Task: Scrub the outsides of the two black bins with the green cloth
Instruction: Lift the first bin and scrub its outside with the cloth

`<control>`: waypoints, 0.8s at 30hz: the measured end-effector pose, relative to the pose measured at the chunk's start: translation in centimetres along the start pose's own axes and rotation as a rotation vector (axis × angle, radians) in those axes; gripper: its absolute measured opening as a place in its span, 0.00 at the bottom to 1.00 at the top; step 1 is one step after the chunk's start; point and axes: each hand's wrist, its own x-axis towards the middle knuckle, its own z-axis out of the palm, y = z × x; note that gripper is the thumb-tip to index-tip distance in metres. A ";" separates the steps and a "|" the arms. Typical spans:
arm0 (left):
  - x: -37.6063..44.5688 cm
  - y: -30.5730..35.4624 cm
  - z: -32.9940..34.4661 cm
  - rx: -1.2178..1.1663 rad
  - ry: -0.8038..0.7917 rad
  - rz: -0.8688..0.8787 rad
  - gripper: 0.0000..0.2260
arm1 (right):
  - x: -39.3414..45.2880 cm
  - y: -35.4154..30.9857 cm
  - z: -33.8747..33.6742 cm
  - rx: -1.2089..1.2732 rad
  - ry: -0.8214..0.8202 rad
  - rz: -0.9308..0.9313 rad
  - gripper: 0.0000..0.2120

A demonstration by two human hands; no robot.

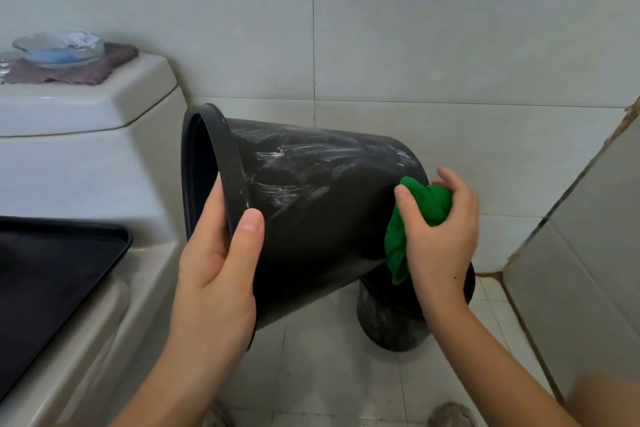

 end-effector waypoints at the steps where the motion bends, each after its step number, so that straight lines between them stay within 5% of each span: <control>1: 0.0 -0.1 0.0 -0.005 -0.009 -0.001 0.21 | 0.0 0.2 0.0 -0.001 -0.037 0.051 0.28; 4: -0.1 -0.1 0.0 -0.011 -0.029 -0.006 0.22 | 0.1 0.6 -0.1 -0.032 -0.130 0.115 0.30; 8: 0.0 -0.1 0.1 -0.027 -0.046 0.002 0.22 | 1.8 0.8 -0.6 0.029 -0.210 0.228 0.16; 15: 0.5 0.1 0.2 -0.091 -0.159 -0.114 0.24 | 3.7 2.9 -1.0 0.221 -0.097 0.463 0.10; 24: 2.8 -1.3 -0.7 -0.026 0.175 -0.390 0.21 | 2.5 1.8 -1.3 0.106 -0.036 0.246 0.10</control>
